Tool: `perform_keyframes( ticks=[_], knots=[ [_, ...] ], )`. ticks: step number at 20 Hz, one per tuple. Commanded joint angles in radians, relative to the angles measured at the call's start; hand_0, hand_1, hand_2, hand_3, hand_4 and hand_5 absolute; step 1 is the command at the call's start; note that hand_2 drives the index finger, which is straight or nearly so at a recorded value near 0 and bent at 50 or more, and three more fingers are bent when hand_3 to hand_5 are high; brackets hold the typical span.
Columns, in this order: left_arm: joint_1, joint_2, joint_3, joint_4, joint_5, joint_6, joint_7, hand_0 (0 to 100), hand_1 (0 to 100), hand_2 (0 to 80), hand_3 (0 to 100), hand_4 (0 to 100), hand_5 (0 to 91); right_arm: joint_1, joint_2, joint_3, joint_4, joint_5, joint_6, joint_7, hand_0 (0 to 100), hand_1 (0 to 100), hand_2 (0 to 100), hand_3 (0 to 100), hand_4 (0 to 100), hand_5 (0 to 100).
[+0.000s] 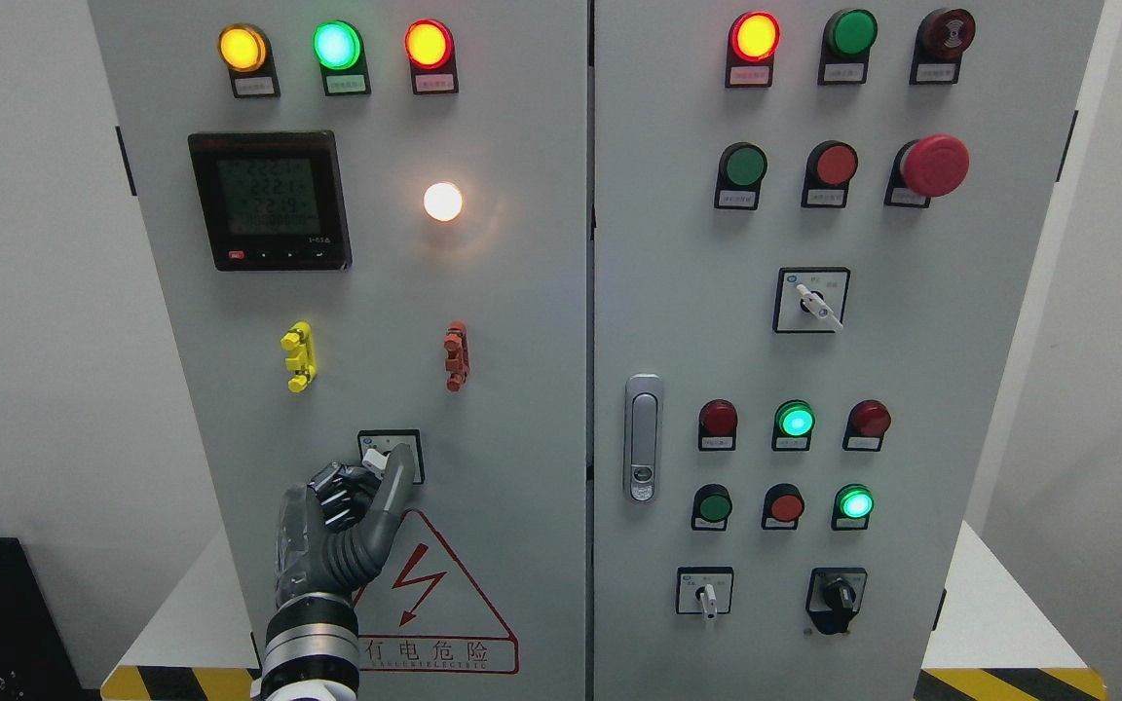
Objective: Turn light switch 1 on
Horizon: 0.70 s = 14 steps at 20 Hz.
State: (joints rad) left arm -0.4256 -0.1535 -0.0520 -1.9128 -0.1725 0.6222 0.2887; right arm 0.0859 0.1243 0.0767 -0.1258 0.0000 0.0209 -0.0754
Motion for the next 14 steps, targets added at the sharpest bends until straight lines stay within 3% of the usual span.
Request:
perform_keyframes(
  ticks=[1, 14],
  knots=[
    [0.004, 0.002, -0.002, 0.000, 0.001, 0.001, 0.000, 9, 51, 66.8, 98, 98, 86.0, 0.000, 0.000, 0.000, 0.000, -0.025, 0.001, 0.000, 0, 0, 0, 0, 0, 0],
    [0.047, 0.006, -0.008, -0.046, 0.001, -0.004, -0.005, 9, 50, 66.9, 99, 98, 86.0, 0.000, 0.000, 0.000, 0.000, -0.025, 0.001, 0.000, 0, 0, 0, 0, 0, 0]
  ],
)
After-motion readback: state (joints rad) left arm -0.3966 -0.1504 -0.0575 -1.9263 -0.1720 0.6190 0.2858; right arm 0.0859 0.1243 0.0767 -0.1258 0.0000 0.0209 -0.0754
